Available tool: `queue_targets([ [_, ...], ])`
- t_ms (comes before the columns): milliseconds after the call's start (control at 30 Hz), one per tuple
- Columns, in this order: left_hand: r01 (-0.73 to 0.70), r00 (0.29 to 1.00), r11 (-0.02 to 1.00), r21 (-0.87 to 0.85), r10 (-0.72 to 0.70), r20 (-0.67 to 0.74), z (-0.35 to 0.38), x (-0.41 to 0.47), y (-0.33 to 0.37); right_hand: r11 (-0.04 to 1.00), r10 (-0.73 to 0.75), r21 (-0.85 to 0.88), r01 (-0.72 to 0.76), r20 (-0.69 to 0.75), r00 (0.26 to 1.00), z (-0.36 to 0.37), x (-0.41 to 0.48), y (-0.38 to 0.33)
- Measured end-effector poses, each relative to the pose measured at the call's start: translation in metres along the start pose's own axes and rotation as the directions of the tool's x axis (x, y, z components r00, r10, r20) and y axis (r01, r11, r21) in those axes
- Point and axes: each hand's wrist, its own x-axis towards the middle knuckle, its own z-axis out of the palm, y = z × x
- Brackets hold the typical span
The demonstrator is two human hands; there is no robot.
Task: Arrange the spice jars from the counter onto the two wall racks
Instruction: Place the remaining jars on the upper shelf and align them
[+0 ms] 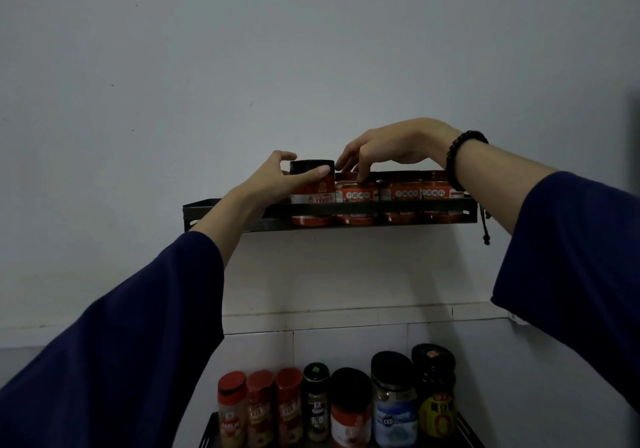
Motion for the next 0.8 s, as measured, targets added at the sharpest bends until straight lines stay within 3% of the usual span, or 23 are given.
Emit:
queue_targets([
  [300,0.003,0.998,0.996,-0.088,0.003,0.068,-0.009,-0.004,-0.002,1.0,-0.012,-0.004,0.012,-0.005,1.0,0.0,0.002,0.003],
  [633,-0.009,0.999,0.998,-0.067,0.012,0.049,-0.007,-0.004,-0.002,1.0,-0.023,-0.002,0.023,-0.013,1.0,0.002,0.0,0.003],
  [800,-0.006,1.0,1.0,-0.007,0.006,0.02,0.0,-0.005,0.004,0.999,-0.046,0.011,0.051,-0.251,0.967,0.001,-0.001,0.017],
])
